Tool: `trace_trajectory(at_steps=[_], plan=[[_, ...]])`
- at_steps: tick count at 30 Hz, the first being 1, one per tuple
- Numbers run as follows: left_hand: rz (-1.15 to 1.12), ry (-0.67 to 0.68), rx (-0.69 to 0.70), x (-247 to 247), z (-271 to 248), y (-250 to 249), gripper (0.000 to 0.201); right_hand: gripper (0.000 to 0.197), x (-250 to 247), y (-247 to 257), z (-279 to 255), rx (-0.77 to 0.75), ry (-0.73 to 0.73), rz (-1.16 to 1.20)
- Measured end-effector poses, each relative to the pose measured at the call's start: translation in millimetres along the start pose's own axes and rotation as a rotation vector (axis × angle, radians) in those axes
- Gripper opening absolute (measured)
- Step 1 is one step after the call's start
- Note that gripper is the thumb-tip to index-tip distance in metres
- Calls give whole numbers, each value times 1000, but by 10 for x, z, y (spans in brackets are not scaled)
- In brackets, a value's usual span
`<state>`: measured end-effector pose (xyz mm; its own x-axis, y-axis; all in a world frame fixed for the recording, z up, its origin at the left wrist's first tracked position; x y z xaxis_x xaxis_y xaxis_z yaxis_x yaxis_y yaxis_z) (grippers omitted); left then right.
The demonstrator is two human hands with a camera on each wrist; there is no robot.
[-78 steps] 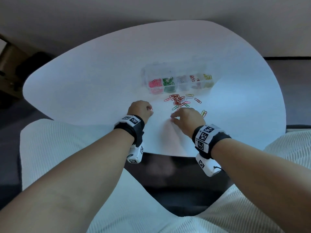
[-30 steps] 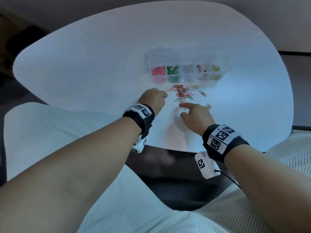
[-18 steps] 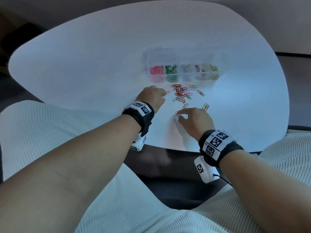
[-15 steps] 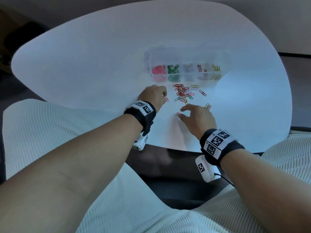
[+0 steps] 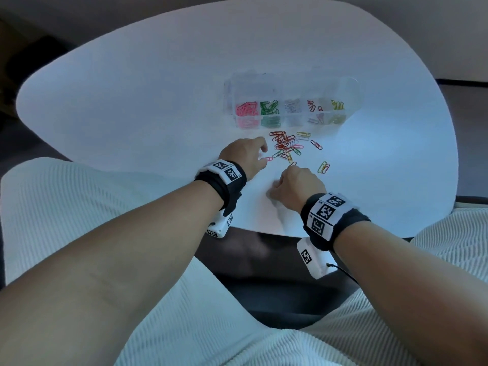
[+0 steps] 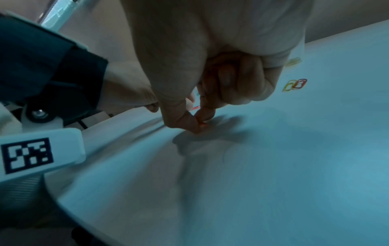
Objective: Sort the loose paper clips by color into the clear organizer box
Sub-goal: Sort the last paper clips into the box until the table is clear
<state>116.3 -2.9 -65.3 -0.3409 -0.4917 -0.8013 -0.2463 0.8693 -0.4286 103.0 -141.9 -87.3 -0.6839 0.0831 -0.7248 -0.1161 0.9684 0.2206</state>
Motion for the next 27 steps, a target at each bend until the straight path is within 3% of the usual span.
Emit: trace_trajectory(at_steps=[3,6,9,11,14,19,21,24,27], plan=[[7,26,-4,40,11,-20,24,23,27,-45,-43,-19,46,109],[6,27,-47,48,32,-6,16,25,-21,-164,-40,-17,91,581],[38,130,-107,150,42,25,19,25,-82,-333,3,63,85,1108],[73,198,-119,208,46,45,23,27,-225,-398,50,55,16,1221],[126,227,-100,235,32,49,22,28,-539,-447,140,-13,-132,1129],[-23,170,-164,145,-35,84,27,12,-880,-372,319,-60,-281,430],[-208,169,-250,89,-41,133,28,11,-881,-350,395,-50,-268,257],[-786,246,-366,121,-90,152,18,16,-833,-357,461,-21,-236,171],[-1181,298,-361,99,-139,54,19,18,-850,-335,454,7,-266,81]])
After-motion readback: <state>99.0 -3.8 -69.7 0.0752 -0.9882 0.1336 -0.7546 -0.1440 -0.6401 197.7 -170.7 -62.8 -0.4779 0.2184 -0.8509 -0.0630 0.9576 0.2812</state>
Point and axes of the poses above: each hand's wrist, its own z-axis towards the middle knuckle, its own x-axis out of the palm, y = z × x, the point moved 9 cm from there along z, towards the middle knuckle, and after that the axes turned 6 degrees about y, right-handed, at the moved point
